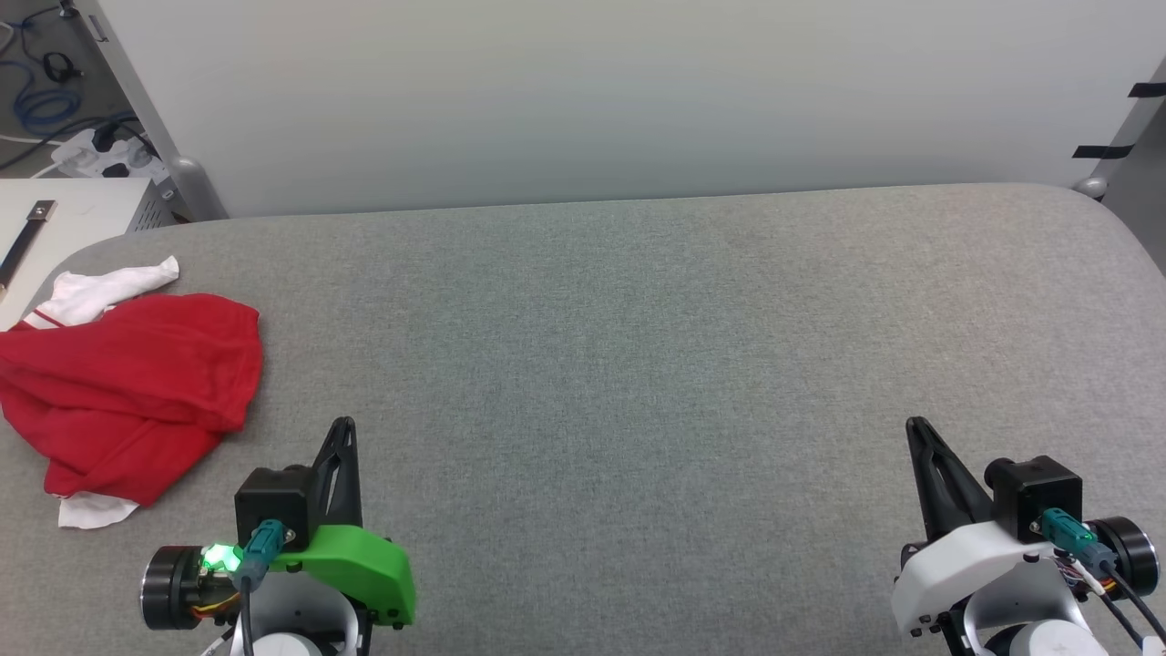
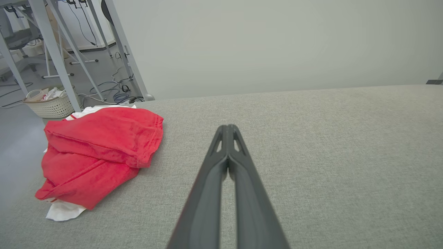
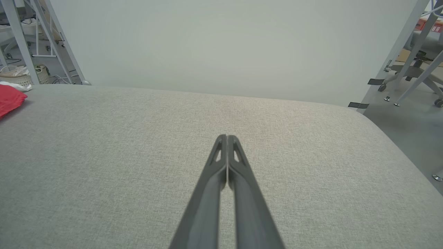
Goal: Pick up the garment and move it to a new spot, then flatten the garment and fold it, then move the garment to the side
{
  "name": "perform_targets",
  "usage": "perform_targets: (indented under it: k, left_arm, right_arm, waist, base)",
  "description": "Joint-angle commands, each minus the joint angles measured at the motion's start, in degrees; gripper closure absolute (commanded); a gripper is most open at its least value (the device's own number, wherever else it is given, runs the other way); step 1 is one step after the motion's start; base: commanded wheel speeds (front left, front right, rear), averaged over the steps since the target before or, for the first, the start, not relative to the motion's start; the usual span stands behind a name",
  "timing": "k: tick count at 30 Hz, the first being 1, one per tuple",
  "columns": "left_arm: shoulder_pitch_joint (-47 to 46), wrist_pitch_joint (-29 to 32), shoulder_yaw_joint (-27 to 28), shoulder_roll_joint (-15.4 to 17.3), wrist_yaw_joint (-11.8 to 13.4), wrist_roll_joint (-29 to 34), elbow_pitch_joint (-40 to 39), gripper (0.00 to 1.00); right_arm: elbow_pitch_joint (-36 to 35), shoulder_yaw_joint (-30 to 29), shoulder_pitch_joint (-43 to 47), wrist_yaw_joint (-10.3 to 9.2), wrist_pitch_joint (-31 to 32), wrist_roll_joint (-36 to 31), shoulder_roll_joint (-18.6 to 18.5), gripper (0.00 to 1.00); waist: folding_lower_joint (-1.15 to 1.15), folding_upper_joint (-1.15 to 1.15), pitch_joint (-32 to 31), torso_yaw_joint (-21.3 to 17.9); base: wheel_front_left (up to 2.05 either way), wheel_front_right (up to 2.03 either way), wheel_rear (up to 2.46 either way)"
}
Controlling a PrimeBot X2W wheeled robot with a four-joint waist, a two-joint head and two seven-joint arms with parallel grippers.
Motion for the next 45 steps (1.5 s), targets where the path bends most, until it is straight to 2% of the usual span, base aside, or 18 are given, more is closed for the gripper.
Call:
perform_targets:
  k: [1,25,26,45]
  left_arm:
    - [-1.0,0.0,0.1,-0.3,-0.2,0.6,-0.1,1.0]
    - [-1.0,0.0,0.1,-0.3,-0.2,0.6,-0.1,1.0]
    - [0.0,0.0,0.0,0.0,0.0,0.0,0.0,0.0]
    - [-0.4,-1.8,-0.7,0.0,1.6,-0.3,-0.4,0.0]
  right_arm:
    - [0.1,0.1,-0.9,-0.04,0.2,-0.6,0.1,1.0]
    - [0.1,0.1,-0.9,-0.04,0.2,-0.6,0.1,1.0]
    - [0.0,0.0,0.0,0.0,0.0,0.0,0.0,0.0]
    - [-0.9,-1.3,-0.1,-0.01,-1.8,1.7,0.0,0.0]
  waist:
    - [0.0,0.0,0.0,0.0]
    - [0.0,0.0,0.0,0.0]
    - [0.0,0.0,0.0,0.0]
    - [0.0,0.0,0.4,0.0]
  base:
    - [0.0,0.0,0.0]
    - [0.0,0.0,0.0]
    - [0.0,0.0,0.0]
    - [0.0,0.0,0.0]
